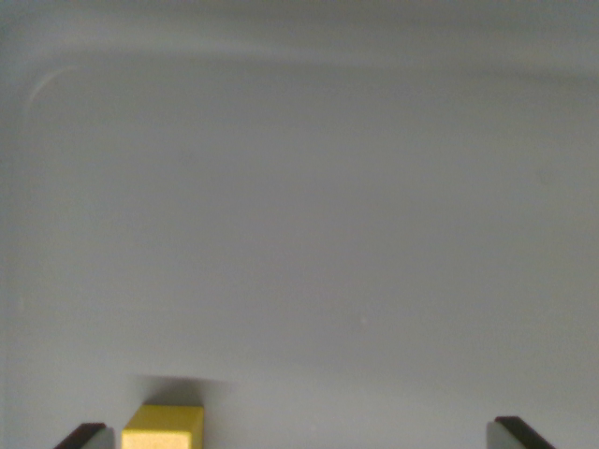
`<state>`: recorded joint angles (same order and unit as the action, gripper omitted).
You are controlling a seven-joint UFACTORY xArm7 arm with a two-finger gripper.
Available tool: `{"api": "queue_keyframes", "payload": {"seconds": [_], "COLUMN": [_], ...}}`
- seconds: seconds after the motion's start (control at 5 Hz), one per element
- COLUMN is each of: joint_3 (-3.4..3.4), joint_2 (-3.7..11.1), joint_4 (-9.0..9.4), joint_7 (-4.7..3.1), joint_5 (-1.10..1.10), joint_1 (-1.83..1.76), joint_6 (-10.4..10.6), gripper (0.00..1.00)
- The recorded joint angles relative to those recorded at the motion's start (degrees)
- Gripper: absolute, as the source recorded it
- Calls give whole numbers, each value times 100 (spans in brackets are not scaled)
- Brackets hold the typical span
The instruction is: Pick yellow cube
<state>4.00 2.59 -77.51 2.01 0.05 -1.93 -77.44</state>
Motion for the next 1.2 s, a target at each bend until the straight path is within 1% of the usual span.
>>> {"api": "queue_keyframes", "payload": {"seconds": [0.2,0.4,0.6,0.8,1.0,1.2], "joint_3": [34,34,69,69,105,105], "joint_2": [32,32,65,65,100,100], "joint_4": [197,197,400,400,610,610], "joint_7": [62,62,127,127,193,193], "joint_5": [13,13,27,27,41,41], "joint_1": [-35,-35,-72,-72,-110,-110], "joint_6": [229,229,466,466,711,711], "gripper": [0,0,0,0,0,0]}}
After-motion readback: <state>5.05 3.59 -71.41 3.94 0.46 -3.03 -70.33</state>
